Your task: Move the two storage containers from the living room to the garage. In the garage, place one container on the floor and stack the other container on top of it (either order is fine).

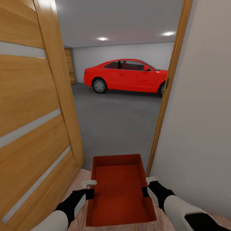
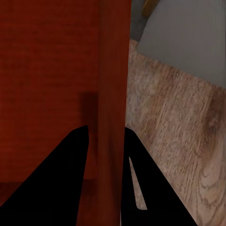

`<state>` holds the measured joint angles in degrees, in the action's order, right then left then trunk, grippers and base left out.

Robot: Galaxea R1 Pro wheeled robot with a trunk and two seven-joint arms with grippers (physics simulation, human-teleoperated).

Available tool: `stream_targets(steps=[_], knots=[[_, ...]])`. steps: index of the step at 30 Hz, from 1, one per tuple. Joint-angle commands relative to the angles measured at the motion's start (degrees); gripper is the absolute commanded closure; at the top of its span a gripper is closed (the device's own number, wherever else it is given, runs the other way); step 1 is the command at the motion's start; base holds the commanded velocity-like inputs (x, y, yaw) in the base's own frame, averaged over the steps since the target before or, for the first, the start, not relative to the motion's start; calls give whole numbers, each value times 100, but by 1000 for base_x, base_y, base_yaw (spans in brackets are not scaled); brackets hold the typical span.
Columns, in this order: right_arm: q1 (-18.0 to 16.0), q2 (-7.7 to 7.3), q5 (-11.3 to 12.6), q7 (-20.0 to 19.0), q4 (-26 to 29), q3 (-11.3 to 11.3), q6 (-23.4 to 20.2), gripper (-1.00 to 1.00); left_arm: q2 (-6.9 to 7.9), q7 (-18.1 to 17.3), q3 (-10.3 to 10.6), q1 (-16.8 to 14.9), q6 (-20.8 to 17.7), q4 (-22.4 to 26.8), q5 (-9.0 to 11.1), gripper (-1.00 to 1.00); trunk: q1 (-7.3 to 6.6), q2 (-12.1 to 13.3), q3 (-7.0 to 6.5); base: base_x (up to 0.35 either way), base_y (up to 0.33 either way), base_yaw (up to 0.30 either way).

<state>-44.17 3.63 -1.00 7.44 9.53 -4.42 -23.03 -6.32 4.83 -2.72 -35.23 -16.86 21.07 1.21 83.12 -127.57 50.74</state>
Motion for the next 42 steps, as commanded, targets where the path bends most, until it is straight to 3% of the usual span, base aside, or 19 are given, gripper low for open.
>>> stream_targets(steps=[1,12,42], knots=[[-4,-2,-23,12,14,-6,-44,100,-1,27,-37,1,-37,12,-60,100,-1,-2,5,0,161,-24],[-4,-2,-23,12,14,-5,-44,100,-1,27,-36,3,-37,12,-60,100,-1,-2,5,0,225,-6],[-4,-2,-23,12,14,-6,-44,100,-1,27,-37,-1,-37,12,-60,100,-1,-2,1,34,55,-63]])
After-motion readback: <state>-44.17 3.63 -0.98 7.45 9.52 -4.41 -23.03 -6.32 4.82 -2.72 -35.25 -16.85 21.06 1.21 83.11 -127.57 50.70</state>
